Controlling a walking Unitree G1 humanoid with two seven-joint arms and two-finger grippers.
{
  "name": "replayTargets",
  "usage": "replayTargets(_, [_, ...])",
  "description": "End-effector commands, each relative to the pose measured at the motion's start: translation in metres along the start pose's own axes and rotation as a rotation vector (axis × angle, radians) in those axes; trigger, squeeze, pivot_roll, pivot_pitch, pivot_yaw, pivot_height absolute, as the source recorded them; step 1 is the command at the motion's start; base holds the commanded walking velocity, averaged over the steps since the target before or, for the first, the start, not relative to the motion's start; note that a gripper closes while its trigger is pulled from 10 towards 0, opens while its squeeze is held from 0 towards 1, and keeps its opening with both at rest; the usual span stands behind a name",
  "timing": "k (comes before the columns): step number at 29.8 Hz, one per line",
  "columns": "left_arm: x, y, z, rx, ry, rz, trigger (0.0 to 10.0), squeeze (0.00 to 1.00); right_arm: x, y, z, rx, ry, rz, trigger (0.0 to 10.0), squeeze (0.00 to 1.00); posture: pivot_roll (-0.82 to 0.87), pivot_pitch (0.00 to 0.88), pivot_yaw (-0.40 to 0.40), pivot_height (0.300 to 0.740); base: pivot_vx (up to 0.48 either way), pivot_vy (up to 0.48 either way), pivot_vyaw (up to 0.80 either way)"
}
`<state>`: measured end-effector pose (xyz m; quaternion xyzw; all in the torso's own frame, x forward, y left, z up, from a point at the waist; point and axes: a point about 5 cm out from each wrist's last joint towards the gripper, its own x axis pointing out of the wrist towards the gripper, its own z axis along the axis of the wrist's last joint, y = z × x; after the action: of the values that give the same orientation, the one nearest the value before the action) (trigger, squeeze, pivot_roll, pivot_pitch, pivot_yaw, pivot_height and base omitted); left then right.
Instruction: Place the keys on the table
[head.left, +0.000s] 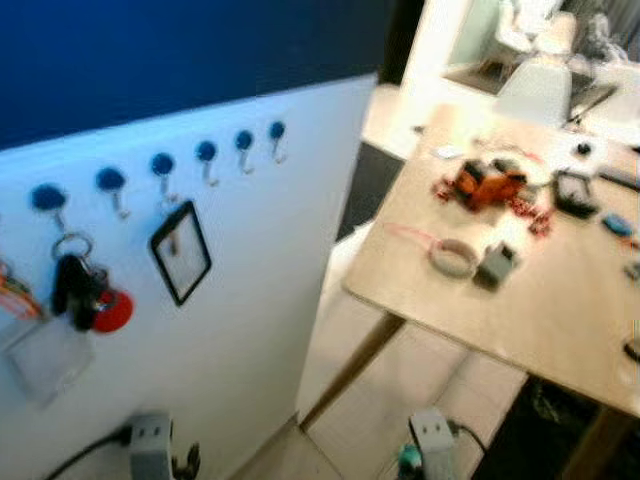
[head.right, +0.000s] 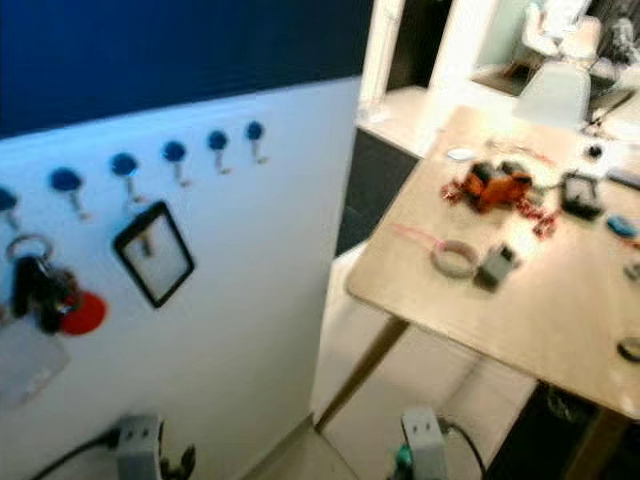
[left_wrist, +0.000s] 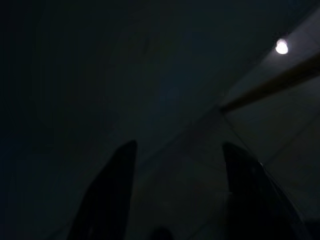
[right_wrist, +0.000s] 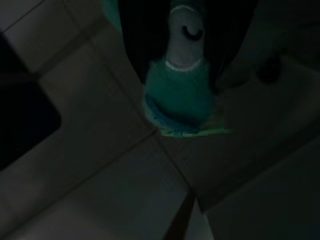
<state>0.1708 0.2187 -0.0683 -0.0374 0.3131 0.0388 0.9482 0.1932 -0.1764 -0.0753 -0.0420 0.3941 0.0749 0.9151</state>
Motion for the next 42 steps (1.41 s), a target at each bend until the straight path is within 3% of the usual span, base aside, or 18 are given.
replayTargets(1, [0.003, -0.003, 0.008, 0.034, -0.033, -0.032, 10.0, 0.00, -0.003, -0.006, -0.006, -0.004, 0.019, -0.016, 10.0, 0.00, 0.04, 0.063, -0.042, 0.740, 0.000, 0.000, -0.80])
replayTargets(16, [-0.006, 0.004, 0.000, 0.062, -0.051, -0.059, 10.0, 0.00, -0.006, -0.012, -0.012, -0.013, 0.035, -0.026, 10.0, 0.00, 0.05, 0.063, -0.055, 0.740, 0.000, 0.000, -0.80])
replayTargets(27, [-0.005, 0.006, -0.003, 0.013, -0.036, -0.017, 10.0, 0.00, -0.006, -0.014, -0.011, -0.020, 0.036, -0.021, 10.0, 0.00, 0.04, 0.050, -0.063, 0.740, 0.000, 0.000, -0.80])
replayTargets(42, [-0.001, 0.007, 0.003, -0.060, -0.059, 0.039, 10.0, 0.00, -0.004, -0.012, -0.007, -0.030, 0.030, -0.005, 10.0, 0.00, 0.04, 0.044, -0.063, 0.740, 0.000, 0.000, -0.06])
